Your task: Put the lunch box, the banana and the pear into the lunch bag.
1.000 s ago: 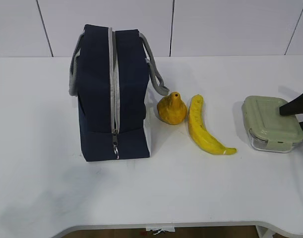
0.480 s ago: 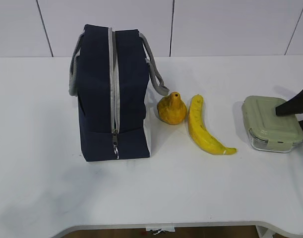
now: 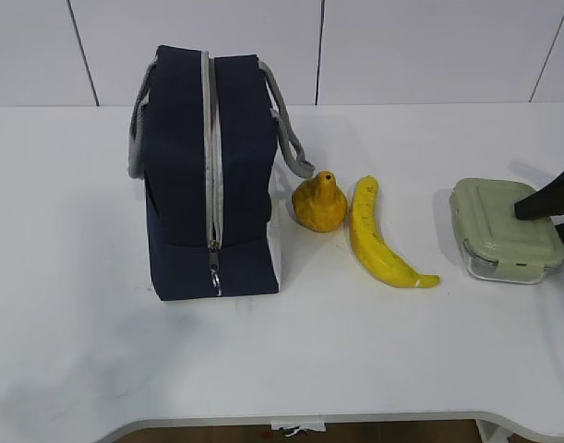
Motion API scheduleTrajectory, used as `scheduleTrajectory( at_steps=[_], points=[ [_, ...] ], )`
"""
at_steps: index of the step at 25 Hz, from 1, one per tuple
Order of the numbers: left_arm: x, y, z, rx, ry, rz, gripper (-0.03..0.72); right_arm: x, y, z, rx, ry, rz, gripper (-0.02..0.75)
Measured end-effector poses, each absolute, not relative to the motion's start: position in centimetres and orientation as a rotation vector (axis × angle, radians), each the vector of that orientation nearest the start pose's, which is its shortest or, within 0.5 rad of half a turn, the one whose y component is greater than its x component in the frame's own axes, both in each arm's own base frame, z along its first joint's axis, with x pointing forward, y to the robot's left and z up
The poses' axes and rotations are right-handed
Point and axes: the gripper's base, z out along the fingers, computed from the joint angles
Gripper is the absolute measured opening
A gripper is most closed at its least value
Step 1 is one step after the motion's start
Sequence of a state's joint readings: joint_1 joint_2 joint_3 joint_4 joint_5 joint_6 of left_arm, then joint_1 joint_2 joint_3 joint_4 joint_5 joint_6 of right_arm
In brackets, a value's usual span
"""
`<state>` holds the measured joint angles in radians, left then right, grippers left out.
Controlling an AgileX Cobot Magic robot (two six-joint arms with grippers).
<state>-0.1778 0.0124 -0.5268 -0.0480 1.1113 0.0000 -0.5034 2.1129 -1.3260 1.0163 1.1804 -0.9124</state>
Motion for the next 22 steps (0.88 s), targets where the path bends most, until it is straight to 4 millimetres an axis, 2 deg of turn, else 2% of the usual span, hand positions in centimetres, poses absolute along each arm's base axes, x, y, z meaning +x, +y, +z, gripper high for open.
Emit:
scheduleTrajectory(
  at_steps=[9, 16, 22],
  points=[
    [-0.88, -0.24, 28.08, 0.189, 2.075, -0.166, 0.241, 37.01, -12.18, 14.45, 0.208, 2.544, 1.151, 0.416],
    [-0.88, -0.24, 28.08, 0.189, 2.075, -0.166, 0.241, 37.03, -12.14, 14.5, 0.21, 2.539, 1.16, 0.369],
    [-0.88, -0.24, 28.08, 0.189, 2.075, -0.166, 0.241, 37.04, -12.13, 14.51, 0.231, 2.539, 1.166, 0.363]
  ],
)
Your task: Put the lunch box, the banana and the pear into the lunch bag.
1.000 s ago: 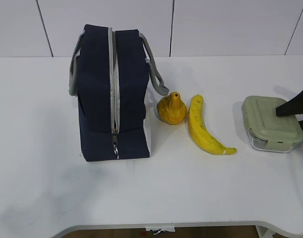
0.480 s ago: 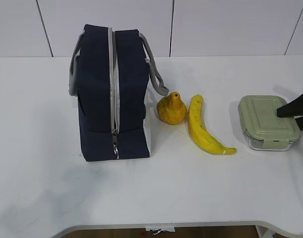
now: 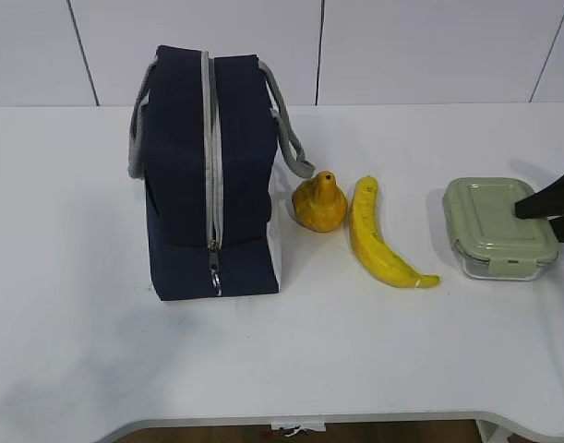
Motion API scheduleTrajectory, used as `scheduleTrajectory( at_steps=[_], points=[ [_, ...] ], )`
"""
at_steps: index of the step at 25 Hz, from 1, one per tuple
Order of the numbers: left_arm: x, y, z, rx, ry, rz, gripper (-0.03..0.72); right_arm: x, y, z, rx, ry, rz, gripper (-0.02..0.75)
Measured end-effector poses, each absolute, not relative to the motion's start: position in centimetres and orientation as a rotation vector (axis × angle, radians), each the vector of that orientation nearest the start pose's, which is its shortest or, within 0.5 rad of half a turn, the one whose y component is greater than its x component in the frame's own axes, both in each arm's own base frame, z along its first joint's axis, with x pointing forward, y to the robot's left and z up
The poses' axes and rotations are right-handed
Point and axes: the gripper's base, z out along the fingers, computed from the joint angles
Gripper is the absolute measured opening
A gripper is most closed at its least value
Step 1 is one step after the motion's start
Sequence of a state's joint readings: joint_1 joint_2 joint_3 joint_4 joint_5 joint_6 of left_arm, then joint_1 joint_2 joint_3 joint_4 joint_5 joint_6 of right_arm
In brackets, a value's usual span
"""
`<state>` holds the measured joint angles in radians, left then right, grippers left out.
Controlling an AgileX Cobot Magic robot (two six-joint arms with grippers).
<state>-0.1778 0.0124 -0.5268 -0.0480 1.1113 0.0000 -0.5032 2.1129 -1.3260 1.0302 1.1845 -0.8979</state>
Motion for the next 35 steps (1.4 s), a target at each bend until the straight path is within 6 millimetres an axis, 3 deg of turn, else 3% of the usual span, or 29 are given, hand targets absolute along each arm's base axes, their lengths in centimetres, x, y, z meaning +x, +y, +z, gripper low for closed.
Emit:
scheduleTrajectory(
  at_steps=[17, 25, 29, 35],
  points=[
    [-0.9, -0.2, 28.1, 0.189, 2.075, -0.166, 0.241, 37.0, -12.0, 14.7, 0.517, 2.566, 1.247, 0.36],
    [-0.9, -0.2, 28.1, 0.189, 2.075, -0.166, 0.241, 36.6, -12.1, 17.1, 0.507, 2.583, 1.145, 0.359],
    [-0.7, -0.5, 28.1, 0.192, 2.092, -0.192, 0.241, 36.7, -10.8, 19.3, 0.448, 2.561, 1.124, 0.359],
    [1.5, -1.4, 29.0, 0.196, 2.209, -0.267, 0.241, 36.7, -8.5, 21.9, 0.376, 2.541, 1.13, 0.359]
  ],
)
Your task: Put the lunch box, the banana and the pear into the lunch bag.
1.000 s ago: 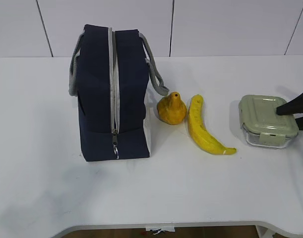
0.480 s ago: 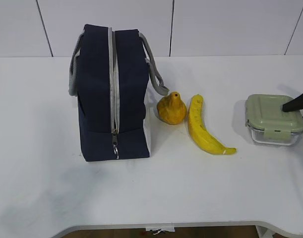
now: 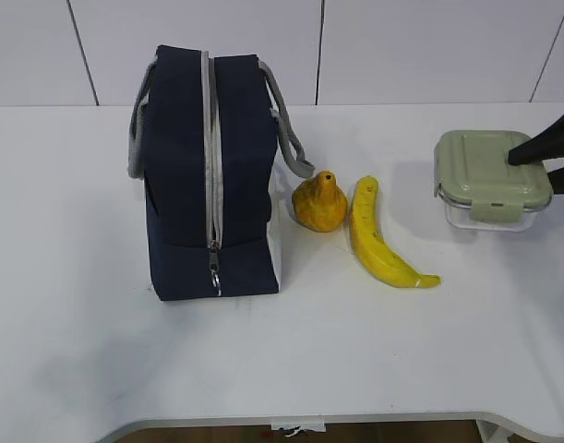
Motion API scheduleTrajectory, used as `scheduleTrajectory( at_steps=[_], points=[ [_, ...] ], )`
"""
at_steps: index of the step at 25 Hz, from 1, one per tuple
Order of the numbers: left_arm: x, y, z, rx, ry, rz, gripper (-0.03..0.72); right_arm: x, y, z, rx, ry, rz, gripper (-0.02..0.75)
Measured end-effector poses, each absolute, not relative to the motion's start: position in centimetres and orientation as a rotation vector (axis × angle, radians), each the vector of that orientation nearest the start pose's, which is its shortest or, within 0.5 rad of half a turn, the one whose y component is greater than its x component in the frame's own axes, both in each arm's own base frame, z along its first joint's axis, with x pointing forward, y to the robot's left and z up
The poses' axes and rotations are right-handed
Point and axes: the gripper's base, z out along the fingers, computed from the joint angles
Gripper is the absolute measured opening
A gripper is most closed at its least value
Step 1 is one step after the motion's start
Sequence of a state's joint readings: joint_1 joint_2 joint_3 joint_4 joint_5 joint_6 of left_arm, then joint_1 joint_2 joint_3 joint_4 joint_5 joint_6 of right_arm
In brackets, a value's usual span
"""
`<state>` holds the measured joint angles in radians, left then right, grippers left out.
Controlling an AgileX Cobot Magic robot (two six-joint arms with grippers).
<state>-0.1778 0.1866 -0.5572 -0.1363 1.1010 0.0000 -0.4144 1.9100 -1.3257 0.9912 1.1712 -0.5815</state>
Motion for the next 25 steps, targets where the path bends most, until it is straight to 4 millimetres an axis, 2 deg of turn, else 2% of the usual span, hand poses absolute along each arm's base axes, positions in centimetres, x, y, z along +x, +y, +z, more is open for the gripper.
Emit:
scheduleTrajectory(
  at_steps=[5, 10, 15, 20, 25],
  points=[
    [3.6, -2.2, 32.2, 0.19, 2.231, -0.336, 0.241, 37.0, -6.2, 24.4, 0.339, 2.457, 1.196, 0.359],
    [6.6, -3.7, 34.8, 0.165, 2.261, -0.484, 0.241, 37.3, -3.7, 26.7, 0.289, 2.367, 1.28, 0.359],
    [11.4, -5.2, 34.1, 0.077, 2.335, -0.621, 0.252, 38.5, -0.7, 29.6, 0.16, 2.286, 1.33, 0.359],
    [16.0, -6.3, 32.9, 0.046, 2.365, -0.681, 0.379, 39.3, 2.9, 33.3, -0.032, 2.208, 1.358, 0.359],
    [19.8, -7.9, 32.9, 0.124, 2.381, -0.789, 0.417, 39.3, 5.8, 35.9, -0.181, 2.153, 1.378, 0.359]
  ],
)
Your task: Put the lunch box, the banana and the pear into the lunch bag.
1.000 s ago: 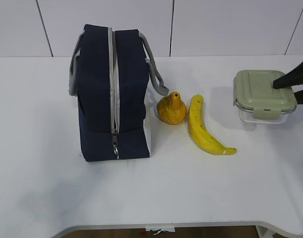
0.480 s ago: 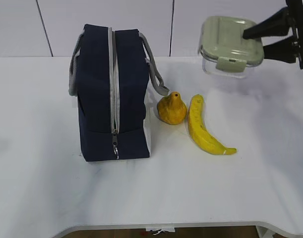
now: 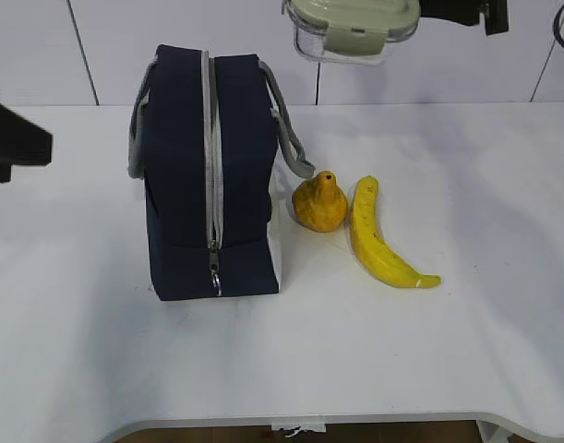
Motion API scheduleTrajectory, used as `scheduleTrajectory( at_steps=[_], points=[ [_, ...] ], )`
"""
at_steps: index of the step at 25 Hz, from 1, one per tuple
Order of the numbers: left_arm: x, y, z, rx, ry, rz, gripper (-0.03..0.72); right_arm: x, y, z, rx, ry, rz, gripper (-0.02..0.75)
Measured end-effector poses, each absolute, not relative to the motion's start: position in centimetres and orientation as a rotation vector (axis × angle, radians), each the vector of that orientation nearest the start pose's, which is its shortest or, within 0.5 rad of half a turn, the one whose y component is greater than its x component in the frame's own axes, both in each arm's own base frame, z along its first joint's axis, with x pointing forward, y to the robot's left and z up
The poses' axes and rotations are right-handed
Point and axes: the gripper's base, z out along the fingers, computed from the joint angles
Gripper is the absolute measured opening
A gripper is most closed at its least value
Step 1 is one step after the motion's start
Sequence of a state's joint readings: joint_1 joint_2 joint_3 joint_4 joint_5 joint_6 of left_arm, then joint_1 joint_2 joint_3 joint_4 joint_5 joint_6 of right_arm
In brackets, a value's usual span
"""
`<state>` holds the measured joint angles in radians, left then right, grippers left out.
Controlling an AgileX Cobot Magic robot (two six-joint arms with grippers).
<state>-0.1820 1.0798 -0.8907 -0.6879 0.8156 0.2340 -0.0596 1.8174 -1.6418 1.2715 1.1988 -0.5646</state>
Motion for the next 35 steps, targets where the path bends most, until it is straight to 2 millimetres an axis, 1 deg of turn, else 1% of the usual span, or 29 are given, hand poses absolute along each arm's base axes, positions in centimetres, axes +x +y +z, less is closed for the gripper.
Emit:
scheduleTrajectory(
  at_steps=[3, 7, 10, 16, 20, 21, 22, 25, 26, 27, 29, 32, 35],
  points=[
    [22.1, -8.6, 33.4, 0.174, 2.368, -0.807, 0.42, 39.3, 6.8, 36.3, -0.208, 2.14, 1.382, 0.359],
    [25.4, -9.5, 33.3, 0.226, 2.365, -0.824, 0.421, 39.3, 8.2, 36.3, -0.22, 2.135, 1.378, 0.359],
    [27.8, -10.1, 32.9, 0.247, 2.367, -0.846, 0.419, 39.2, 9.3, 36.4, -0.23, 2.13, 1.374, 0.359],
    [32.0, -11.5, 30.8, 0.268, 2.398, -0.923, 0.414, 39.2, 11.6, 36.4, -0.233, 2.111, 1.353, 0.359],
    [33.7, -12.7, 29.4, 0.312, 2.438, -0.955, 0.405, 39.4, 12.4, 36.5, -0.219, 2.093, 1.335, 0.359],
    [33.9, -12.9, 29.2, 0.316, 2.443, -0.957, 0.38, 39.4, 12.6, 36.3, -0.217, 2.096, 1.341, 0.359],
    [34.1, -13.0, 28.8, 0.316, 2.452, -0.959, 0.331, 39.6, 12.6, 36.0, -0.213, 2.1, 1.345, 0.359],
    [34.4, -13.0, 28.5, 0.328, 2.462, -0.955, 0.111, 40.2, 13.0, 34.7, -0.206, 2.132, 1.369, 0.359],
    [34.4, -13.0, 28.6, 0.342, 2.46, -0.951, 0.057, 40.4, 13.2, 34.1, -0.207, 2.147, 1.379, 0.359],
    [34.5, -13.1, 28.7, 0.356, 2.458, -0.951, 0.033, 40.5, 13.3, 33.9, -0.208, 2.153, 1.383, 0.359],
    [34.6, -13.1, 29.1, 0.372, 2.447, -0.948, 0.014, 40.5, 13.6, 33.6, -0.212, 2.16, 1.388, 0.359],
    [34.9, -13.2, 29.9, 0.388, 2.423, -0.947, 0.012, 40.5, 13.9, 33.5, -0.216, 2.161, 1.405, 0.359],
    [34.9, -13.3, 30.4, 0.4, 2.413, -0.952, 0.011, 41.0, 14.0, 32.7, -0.204, 2.177, 1.418, 0.359]
  ],
)
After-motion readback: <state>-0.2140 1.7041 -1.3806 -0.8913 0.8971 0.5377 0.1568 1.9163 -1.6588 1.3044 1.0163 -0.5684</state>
